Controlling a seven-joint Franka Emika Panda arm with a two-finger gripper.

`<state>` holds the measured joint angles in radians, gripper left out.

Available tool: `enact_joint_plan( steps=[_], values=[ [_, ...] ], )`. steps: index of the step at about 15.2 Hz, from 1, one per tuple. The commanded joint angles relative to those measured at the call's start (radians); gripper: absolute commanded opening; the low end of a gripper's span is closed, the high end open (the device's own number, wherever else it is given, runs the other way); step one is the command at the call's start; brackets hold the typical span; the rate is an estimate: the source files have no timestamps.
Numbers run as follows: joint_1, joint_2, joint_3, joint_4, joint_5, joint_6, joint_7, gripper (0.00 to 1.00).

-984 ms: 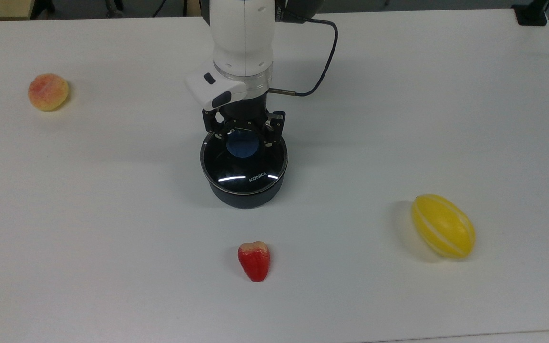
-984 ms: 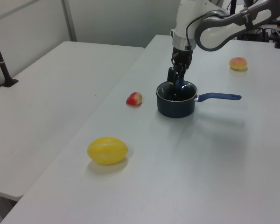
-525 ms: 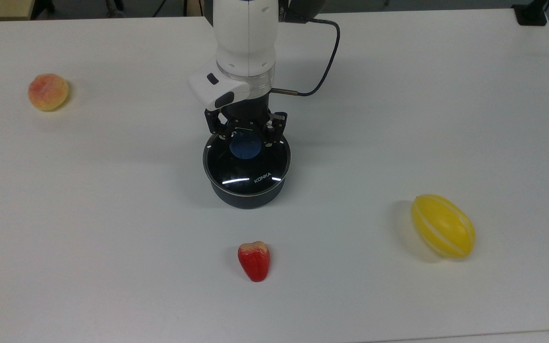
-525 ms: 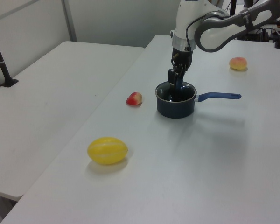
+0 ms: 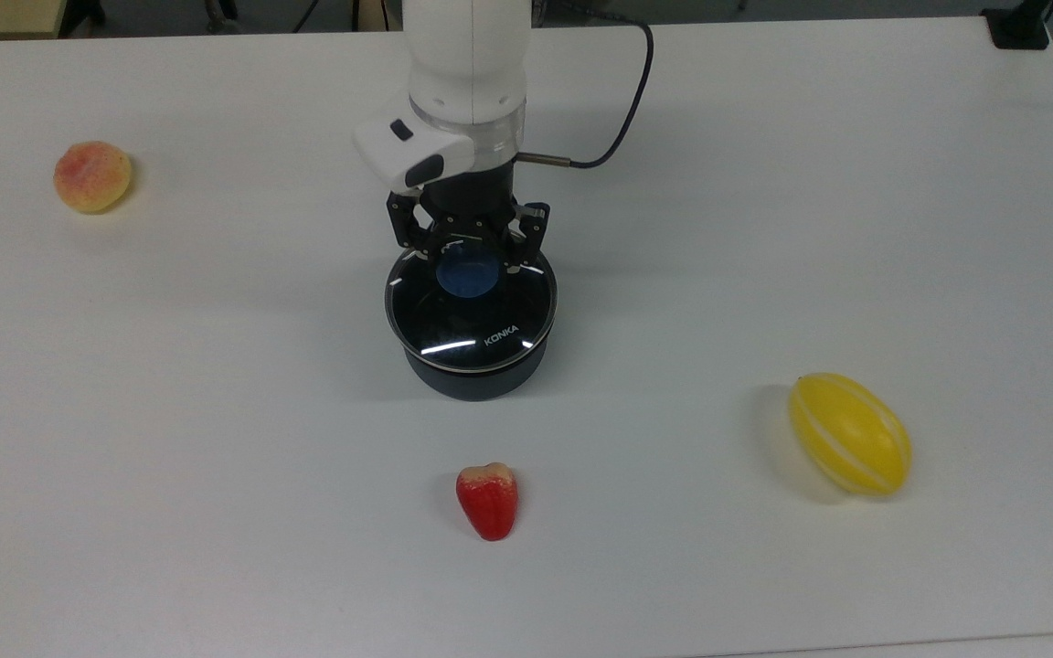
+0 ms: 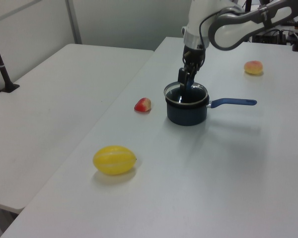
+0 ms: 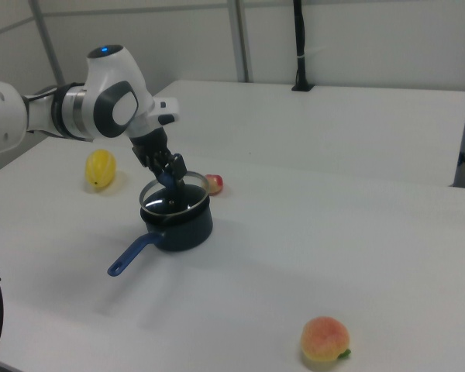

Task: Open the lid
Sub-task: 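Close the gripper on the blue lid knob, then lift the glass lid off the saucepan and carry it beside the handle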

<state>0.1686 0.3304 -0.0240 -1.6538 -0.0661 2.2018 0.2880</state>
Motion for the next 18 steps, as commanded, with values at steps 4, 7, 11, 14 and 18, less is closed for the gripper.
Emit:
enact_joint_plan(
  steps=[4, 7, 11, 14, 18],
  values=[
    [-0.040, -0.154, 0.006, -0.020, 0.008, -0.108, -0.044, 0.18],
    [-0.064, -0.204, 0.004, -0.018, 0.040, -0.189, -0.128, 0.17],
    [-0.099, -0.278, -0.007, -0.023, 0.065, -0.348, -0.321, 0.16],
    [-0.136, -0.330, -0.016, -0.049, 0.066, -0.460, -0.468, 0.16],
    [-0.130, -0.385, -0.096, -0.109, 0.068, -0.568, -0.656, 0.16]
  ],
)
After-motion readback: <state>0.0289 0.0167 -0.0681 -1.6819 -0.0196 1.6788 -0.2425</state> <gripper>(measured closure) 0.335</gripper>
